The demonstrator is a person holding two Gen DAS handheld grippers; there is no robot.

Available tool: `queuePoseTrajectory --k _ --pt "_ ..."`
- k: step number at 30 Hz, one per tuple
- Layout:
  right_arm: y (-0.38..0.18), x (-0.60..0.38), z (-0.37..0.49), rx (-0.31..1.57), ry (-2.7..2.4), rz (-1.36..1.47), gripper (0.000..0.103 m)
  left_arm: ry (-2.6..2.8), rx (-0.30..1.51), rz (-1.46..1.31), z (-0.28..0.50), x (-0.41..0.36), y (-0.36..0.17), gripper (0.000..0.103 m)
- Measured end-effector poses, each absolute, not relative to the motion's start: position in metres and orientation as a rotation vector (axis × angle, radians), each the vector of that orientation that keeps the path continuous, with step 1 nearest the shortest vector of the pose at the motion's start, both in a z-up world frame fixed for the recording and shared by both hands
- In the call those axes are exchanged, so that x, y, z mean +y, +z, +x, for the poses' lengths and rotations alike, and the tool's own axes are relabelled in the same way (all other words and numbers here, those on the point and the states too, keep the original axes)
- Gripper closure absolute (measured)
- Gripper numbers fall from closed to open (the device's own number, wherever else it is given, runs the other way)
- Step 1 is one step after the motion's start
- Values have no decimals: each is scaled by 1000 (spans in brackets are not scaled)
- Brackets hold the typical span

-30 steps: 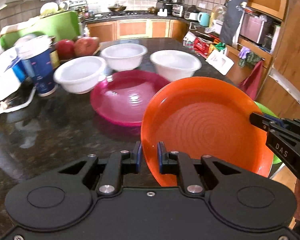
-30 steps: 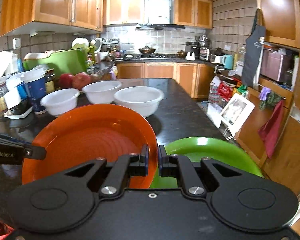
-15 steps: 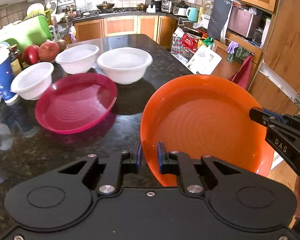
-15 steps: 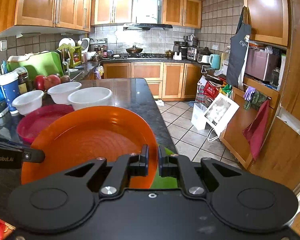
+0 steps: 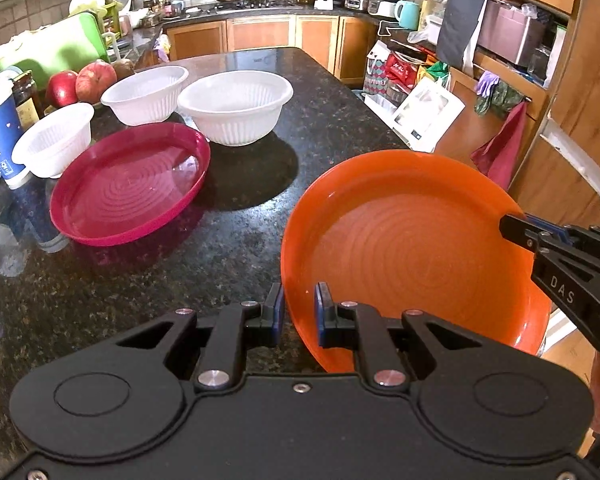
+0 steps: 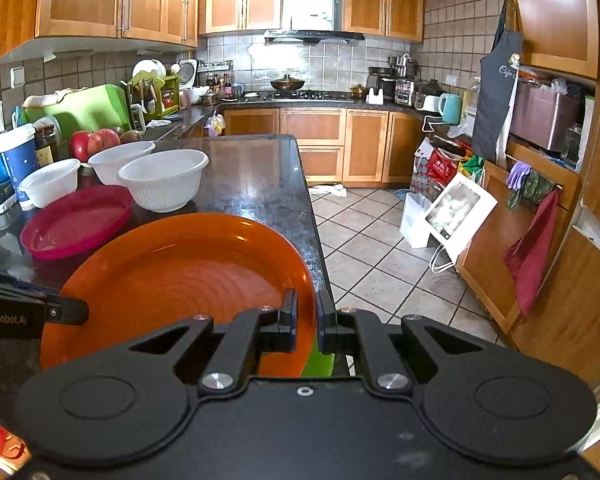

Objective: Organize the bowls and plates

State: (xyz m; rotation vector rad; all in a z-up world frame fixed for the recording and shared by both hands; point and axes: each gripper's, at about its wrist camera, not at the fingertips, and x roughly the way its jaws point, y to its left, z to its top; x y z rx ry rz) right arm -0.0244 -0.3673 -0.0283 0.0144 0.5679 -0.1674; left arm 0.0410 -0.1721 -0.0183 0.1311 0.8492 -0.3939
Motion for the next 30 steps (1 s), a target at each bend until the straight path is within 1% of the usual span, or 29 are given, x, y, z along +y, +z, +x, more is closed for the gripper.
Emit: queuePoseTrajectory --k 8,10,14,23,30 --pt "-34 -375 -16 592 -162 23 91 -383 860 148 42 -186 -23 82" --pt "-34 -373 -14 600 -159 17 87 -376 866 137 43 -187 -24 82" --pt "-35 -369 -14 587 -159 -6 86 -373 840 137 39 -187 -22 72" --pt "-27 -370 -13 547 -154 7 85 -357 809 121 36 -179 -14 71" --pt "-16 -349 -7 519 -100 34 84 -290 794 83 37 -140 -9 71"
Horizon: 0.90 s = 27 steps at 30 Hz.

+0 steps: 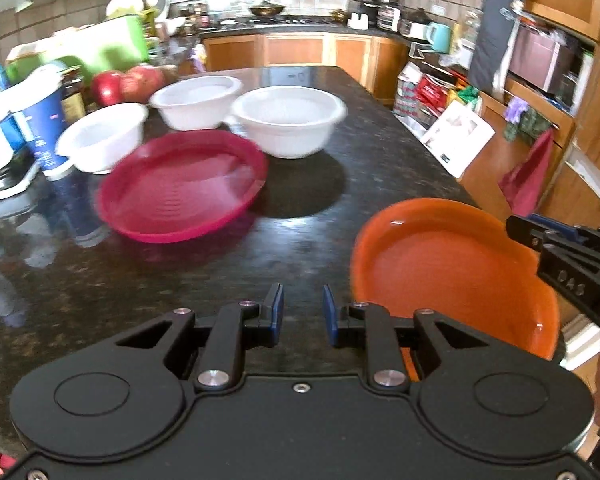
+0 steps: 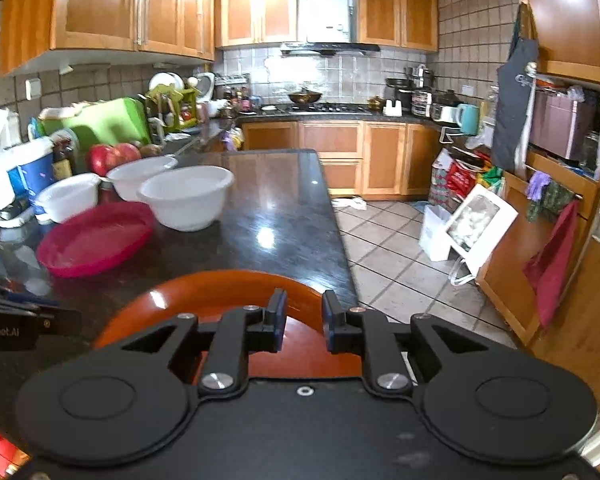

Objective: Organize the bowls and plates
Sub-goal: 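Open both grippers and move them to the magenta plate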

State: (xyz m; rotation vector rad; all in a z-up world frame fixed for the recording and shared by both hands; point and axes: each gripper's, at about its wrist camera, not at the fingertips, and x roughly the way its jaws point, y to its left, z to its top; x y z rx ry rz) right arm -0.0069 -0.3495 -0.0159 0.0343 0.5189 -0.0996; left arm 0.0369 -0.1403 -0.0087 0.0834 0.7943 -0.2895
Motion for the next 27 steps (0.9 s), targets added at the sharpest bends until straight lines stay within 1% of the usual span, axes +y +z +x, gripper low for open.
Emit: queuePoseTrajectory --k 11,16,23,24,25,26,27 --pt "1 -257 17 498 -31 38 84 -207 771 53 67 -45 1 71" --pt "1 -207 34 504 -32 68 84 -204 770 72 78 -5 0 71" --pt "-4 -158 46 508 -63 83 84 -233 767 93 91 31 -6 71" --pt "-5 -153 46 509 -69 87 83 -242 766 94 92 34 -6 69" --pt "-6 -150 45 510 -73 88 80 -250 762 95 93 35 -7 66" --pt "-6 -147 46 511 -79 87 77 -255 753 93 94 36 -7 56" --pt "-7 -144 47 510 -86 85 73 -256 742 89 96 37 -7 51"
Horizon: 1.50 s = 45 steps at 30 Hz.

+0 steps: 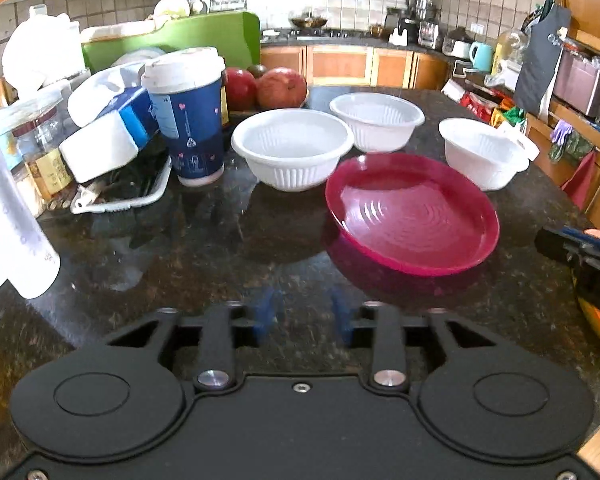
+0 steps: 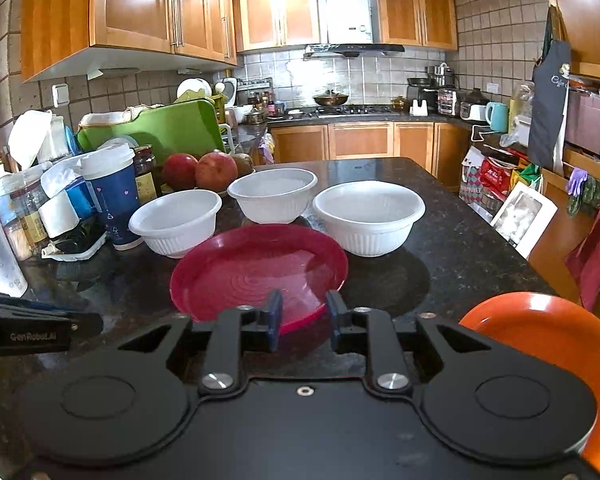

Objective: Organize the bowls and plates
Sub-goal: 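Open both grippers and move them to the magenta plate, then close both grippers on the magenta plate rim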

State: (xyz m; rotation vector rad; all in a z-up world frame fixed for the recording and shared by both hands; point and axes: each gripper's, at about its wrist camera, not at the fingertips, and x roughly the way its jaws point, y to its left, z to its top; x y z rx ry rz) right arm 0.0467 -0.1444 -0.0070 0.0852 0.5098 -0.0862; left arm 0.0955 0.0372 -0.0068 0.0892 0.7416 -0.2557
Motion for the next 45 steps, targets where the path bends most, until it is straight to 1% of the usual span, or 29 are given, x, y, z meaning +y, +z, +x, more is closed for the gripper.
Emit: queuePoseTrajectory --k 5,7,11,14,15,17,19,24,25,32,42,44,45 --pt "-8 -144 58 521 -107 84 69 -252 716 86 105 34 -6 50" --pt "-9 -149 64 516 -117 87 63 -245 701 84 111 34 -6 50" --pt "-11 -160 83 523 -120 77 61 -225 666 84 119 25 -6 47" --pt "-13 -168 99 539 -117 83 58 -232 652 93 128 16 -7 44" --pt "-15 -172 103 544 -113 86 55 -229 649 96 131 12 -8 44" --pt "-19 -177 114 562 -101 85 53 -227 649 102 138 6 -10 44" --pt "-23 -179 123 575 -94 80 45 -231 659 112 145 -1 -13 43" --pt "-32 -181 142 590 -94 61 31 -221 690 145 159 -15 -23 39" --pt "-34 -182 146 595 -96 64 30 -221 699 152 162 -17 -26 39" --pt "-47 -192 167 655 -97 175 29 -192 791 171 183 -28 -36 37" --pt "-48 -187 170 655 -38 139 29 -210 851 110 195 -21 -39 38" --pt "-48 -186 169 656 -23 138 33 -217 856 107 195 -20 -39 39" --pt "-49 -185 168 658 -16 136 35 -221 857 106 195 -20 -38 41"
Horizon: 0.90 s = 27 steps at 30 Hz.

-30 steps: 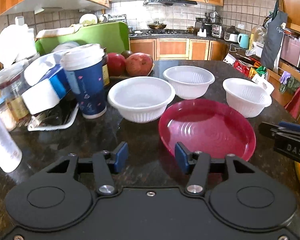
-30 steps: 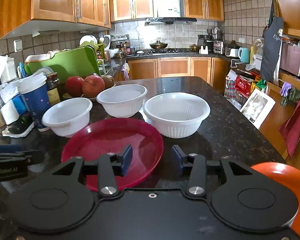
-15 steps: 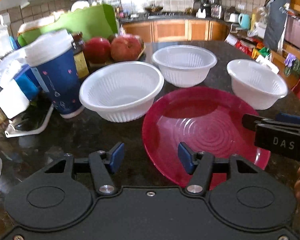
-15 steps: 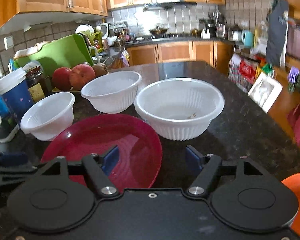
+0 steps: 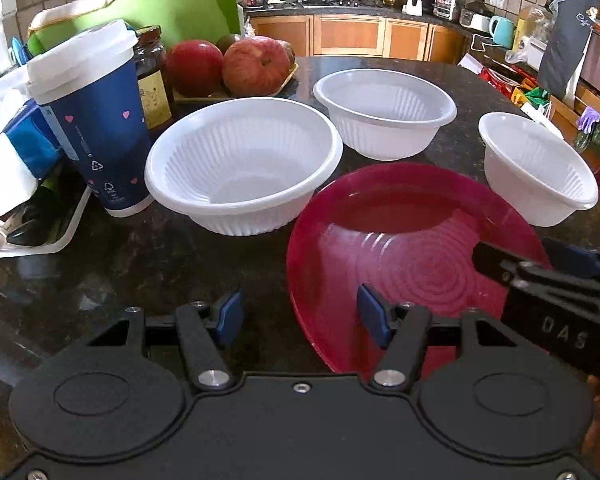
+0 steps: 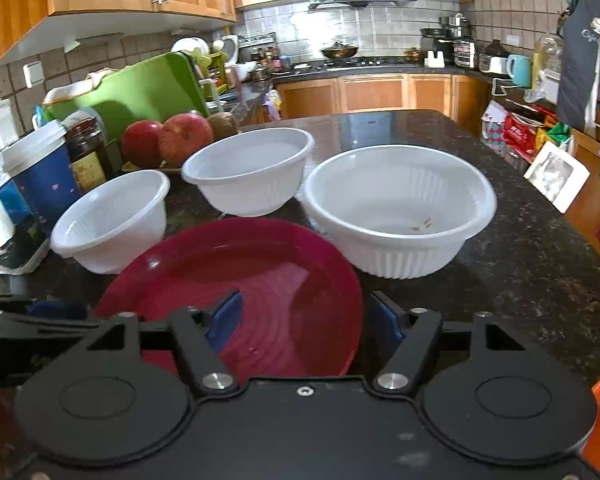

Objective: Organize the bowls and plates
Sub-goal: 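Close both grippers on the magenta plate rim, then lift the magenta plate with both grippers and carry it toward the orange plate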

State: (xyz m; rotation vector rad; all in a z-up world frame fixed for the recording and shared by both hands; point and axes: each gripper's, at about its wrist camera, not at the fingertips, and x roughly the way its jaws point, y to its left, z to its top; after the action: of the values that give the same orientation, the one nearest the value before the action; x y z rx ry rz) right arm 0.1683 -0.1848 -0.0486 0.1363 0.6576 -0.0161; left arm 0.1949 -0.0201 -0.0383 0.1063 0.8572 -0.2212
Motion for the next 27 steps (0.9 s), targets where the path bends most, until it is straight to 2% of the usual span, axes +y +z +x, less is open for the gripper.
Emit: queuePoseTrajectory --k 2,7,12,27 --pt "-49 -183 167 652 -35 110 42 -237 861 98 195 -20 -38 46" --pt "-51 -182 168 644 -81 37 74 -249 855 97 194 -24 -37 53" --pt "-54 -188 171 667 -98 65 80 -265 851 88 197 -25 -37 54" --pt "-47 -170 119 723 17 11 81 -306 893 100 146 8 -31 55"
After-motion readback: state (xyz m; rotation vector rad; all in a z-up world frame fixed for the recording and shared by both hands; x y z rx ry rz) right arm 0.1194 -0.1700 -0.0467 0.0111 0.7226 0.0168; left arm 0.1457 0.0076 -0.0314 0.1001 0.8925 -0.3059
